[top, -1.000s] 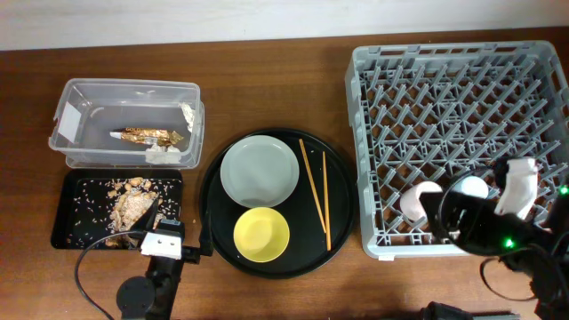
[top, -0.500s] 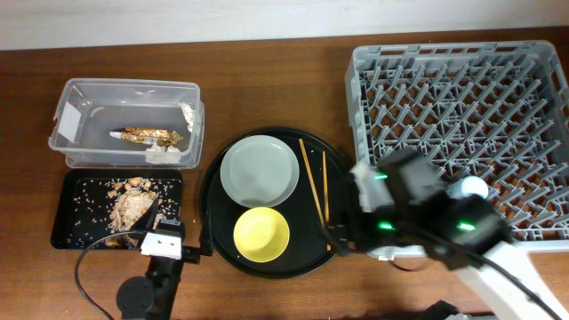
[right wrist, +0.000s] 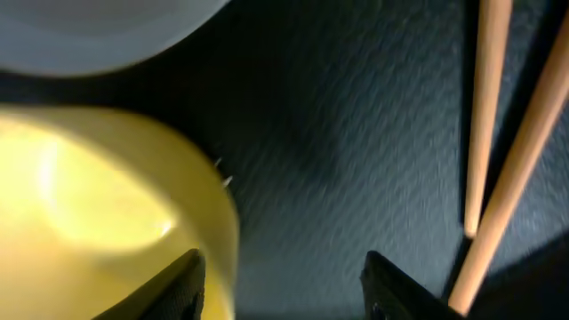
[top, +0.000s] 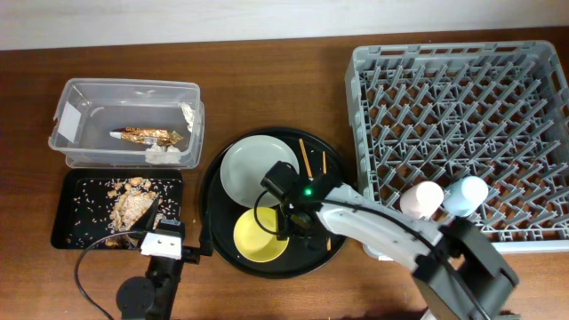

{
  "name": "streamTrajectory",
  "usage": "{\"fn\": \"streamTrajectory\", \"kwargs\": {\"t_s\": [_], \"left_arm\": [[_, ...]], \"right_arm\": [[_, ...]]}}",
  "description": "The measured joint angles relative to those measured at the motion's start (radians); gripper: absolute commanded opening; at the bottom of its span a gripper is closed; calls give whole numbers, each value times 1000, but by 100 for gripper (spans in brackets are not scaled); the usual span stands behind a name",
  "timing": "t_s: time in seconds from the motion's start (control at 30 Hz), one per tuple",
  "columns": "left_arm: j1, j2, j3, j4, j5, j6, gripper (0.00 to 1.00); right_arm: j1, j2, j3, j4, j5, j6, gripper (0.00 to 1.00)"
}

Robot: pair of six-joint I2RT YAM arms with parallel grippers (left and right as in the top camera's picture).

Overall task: Sort waste into correct bins and load items into the dishwasher rack
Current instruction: 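Reach the right gripper to the yellow bowl and grasp its rim, then place the yellow bowl in the back of the dish rack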

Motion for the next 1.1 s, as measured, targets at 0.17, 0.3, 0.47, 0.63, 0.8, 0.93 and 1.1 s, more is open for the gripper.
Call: {"fn": "streamTrajectory", "kwargs": {"t_s": [0.17,0.3,0.47,0.63,0.8,0.93,1.1], "left_arm": [[0,0,0,0,0,0,99],[0,0,0,0,0,0,99],[0,0,0,0,0,0,99],[0,-1,0,0,0,0,99],[0,-1,0,0,0,0,99],[0,-1,0,0,0,0,99],[0,-2,-1,1,0,0,99]], "right_arm": [[8,34,0,16,5,-1,4],[-1,-2,4,-37,16,-43,4],[-105,-251,57,-185,132,-111,4],[-252,-568,112,-223,466,-223,4],[-444,-593,112,-160,928,-250,4],[-590,-472,112,-63,1074,-276,4],[-729,-213,112,215,1179,-504,4]]}}
